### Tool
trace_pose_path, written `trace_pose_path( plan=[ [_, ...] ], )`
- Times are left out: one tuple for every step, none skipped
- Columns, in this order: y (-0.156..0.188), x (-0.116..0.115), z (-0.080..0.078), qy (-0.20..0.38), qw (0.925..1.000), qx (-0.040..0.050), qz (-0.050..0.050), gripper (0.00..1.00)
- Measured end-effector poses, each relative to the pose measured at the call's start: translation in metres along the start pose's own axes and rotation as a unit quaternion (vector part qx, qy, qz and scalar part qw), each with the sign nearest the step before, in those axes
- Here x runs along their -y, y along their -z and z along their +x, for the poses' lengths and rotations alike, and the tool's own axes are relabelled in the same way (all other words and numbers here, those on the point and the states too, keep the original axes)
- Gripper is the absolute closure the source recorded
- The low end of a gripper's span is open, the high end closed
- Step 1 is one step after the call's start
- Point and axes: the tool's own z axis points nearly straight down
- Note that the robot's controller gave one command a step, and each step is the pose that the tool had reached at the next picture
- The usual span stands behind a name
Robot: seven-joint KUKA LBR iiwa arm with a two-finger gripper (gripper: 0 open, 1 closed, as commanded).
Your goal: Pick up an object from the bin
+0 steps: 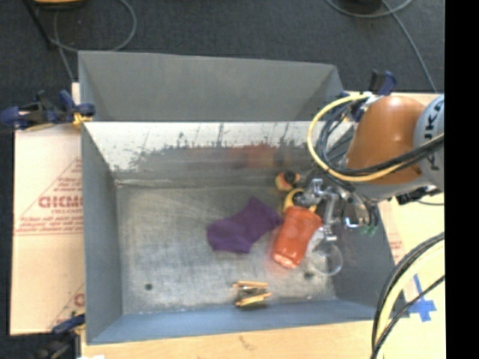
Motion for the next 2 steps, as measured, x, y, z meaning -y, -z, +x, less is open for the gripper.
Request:
trace_pose_path(
  plan=[
    [0.0,0.0,0.0,0.0,1.0,0.0,0.0,0.0],
    [-0.006,-0.023,-0.057,-0.165,0.9862,0.0003,-0.001,1.0]
  ],
)
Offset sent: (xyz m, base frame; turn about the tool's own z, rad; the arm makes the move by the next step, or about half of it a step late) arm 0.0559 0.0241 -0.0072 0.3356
